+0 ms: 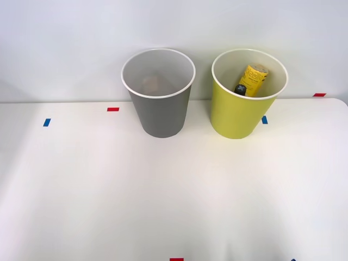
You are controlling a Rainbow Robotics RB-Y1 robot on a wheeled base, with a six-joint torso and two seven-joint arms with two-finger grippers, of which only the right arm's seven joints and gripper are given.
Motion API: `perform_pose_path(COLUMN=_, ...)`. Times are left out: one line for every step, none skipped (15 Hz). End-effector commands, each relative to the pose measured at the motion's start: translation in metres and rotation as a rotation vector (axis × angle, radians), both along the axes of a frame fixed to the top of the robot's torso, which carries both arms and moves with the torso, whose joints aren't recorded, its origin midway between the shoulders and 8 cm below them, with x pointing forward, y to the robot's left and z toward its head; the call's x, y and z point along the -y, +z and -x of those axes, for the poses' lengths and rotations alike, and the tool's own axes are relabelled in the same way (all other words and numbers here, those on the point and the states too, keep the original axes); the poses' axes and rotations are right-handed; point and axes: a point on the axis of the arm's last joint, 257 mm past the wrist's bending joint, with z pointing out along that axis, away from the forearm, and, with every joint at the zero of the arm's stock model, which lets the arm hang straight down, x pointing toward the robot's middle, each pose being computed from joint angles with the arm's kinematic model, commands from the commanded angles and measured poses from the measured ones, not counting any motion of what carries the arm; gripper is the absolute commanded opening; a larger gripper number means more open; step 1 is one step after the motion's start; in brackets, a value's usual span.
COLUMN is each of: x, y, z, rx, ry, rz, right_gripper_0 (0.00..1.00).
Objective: Put cans in the gray bin, plastic bottles in the light green bin
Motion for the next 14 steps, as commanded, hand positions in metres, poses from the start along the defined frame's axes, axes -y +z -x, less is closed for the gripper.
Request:
perform_pose_path(x=0.0000, y=0.0000, z=0.0000, rx=0.000, ry=0.000, rz=0.000, right_gripper_0=1.00)
perform_pose_path(x=0.0000, y=0.0000, z=0.0000, rx=0.000, ry=0.000, rz=0.000, right_gripper_0=1.00)
perform_pose_path(x=0.0000, y=0.0000, z=0.0000, rx=0.000, ry=0.000, rz=0.000, right_gripper_0=1.00)
perform_pose_path(x=0.0000, y=0.0000, z=0.0000, rx=0.000, ry=0.000, rz=0.000, right_gripper_0=1.00)
perform_pose_path(x=0.0000, y=0.0000, z=0.0000, rx=0.000, ry=0.000, rz=0.000, right_gripper_0=1.00)
perform_pose_path(x=0.0000, y=0.0000, z=0.0000, rx=0.000, ry=0.000, rz=0.000, right_gripper_0=1.00)
perform_pose_path(x=0.0000, y=0.0000, z=0.0000, rx=0.000, ry=0.000, rz=0.000, right_gripper_0=1.00)
perform_pose_path(x=0.0000, y=0.0000, z=0.0000, rx=0.000, ry=0.000, rz=0.000, right_gripper_0=1.00)
perform_pose_path(x=0.0000, y=0.0000, z=0.0000, rx=0.000, ry=0.000, rz=0.000, right_gripper_0=1.00)
perform_pose_path(x=0.0000, y=0.0000, z=0.0000, rx=0.000, ry=0.000, rz=0.000, right_gripper_0=1.00)
perform_pose_path(x=0.0000, y=0.0000, z=0.0000, rx=0.000, ry=0.000, rz=0.000, right_gripper_0=1.00)
perform_pose_path(x=0.0000, y=0.0000, z=0.0000, rx=0.000, ry=0.000, rz=0.000, right_gripper_0=1.00)
perform_pose_path(x=0.0000, y=0.0000, z=0.0000, rx=0.000, ry=0.000, rz=0.000, right_gripper_0=1.00)
perform_pose_path(x=0.0000, y=0.0000, z=0.0000, rx=0.000, ry=0.000, rz=0.000, right_gripper_0=1.00)
